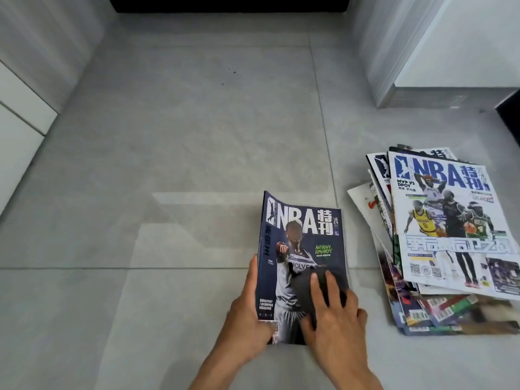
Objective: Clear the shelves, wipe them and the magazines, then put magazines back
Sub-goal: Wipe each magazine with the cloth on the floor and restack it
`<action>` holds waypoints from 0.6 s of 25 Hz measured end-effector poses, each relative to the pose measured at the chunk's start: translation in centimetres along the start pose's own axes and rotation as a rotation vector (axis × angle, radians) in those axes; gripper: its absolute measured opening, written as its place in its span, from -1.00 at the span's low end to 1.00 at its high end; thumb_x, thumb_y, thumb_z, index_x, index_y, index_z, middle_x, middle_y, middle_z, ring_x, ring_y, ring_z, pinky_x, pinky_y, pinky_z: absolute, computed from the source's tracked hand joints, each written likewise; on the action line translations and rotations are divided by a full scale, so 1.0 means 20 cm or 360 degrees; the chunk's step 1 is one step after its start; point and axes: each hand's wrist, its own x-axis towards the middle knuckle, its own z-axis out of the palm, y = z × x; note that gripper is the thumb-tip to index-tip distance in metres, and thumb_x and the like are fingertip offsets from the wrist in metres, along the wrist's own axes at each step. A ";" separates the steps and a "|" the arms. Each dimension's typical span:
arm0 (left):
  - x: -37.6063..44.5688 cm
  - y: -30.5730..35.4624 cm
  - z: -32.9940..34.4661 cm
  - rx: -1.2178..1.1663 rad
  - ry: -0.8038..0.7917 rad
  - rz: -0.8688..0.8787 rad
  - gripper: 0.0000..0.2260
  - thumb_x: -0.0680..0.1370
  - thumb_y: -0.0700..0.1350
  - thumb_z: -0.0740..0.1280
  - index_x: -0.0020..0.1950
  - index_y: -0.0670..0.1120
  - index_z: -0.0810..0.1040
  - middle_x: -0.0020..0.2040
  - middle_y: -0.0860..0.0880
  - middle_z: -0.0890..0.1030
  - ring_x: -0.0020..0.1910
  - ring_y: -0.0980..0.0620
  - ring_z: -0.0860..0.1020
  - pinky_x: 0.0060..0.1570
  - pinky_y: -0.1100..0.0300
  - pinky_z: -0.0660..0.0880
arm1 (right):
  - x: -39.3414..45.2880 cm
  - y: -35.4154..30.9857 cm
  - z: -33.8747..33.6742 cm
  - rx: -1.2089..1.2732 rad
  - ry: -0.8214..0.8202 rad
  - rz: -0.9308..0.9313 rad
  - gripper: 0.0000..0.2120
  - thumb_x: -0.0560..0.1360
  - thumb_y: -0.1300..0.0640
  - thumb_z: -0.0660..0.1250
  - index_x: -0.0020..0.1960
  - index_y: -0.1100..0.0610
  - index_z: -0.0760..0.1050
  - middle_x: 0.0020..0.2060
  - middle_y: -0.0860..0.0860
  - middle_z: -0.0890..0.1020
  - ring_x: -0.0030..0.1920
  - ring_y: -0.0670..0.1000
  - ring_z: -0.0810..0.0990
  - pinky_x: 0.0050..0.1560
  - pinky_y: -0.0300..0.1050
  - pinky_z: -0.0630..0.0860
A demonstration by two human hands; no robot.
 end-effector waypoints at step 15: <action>-0.09 0.29 0.03 -0.0546 0.0974 0.0585 -0.89 0.52 -0.07 0.37 -0.11 0.07 0.70 -0.21 0.07 0.71 -0.22 0.09 0.64 -0.20 0.17 0.56 | 0.36 -0.16 -0.55 0.0487 0.0792 -0.1192 -0.54 0.45 0.19 0.18 0.31 0.01 0.53 0.28 -0.08 0.57 0.21 0.13 0.49 0.19 0.12 0.46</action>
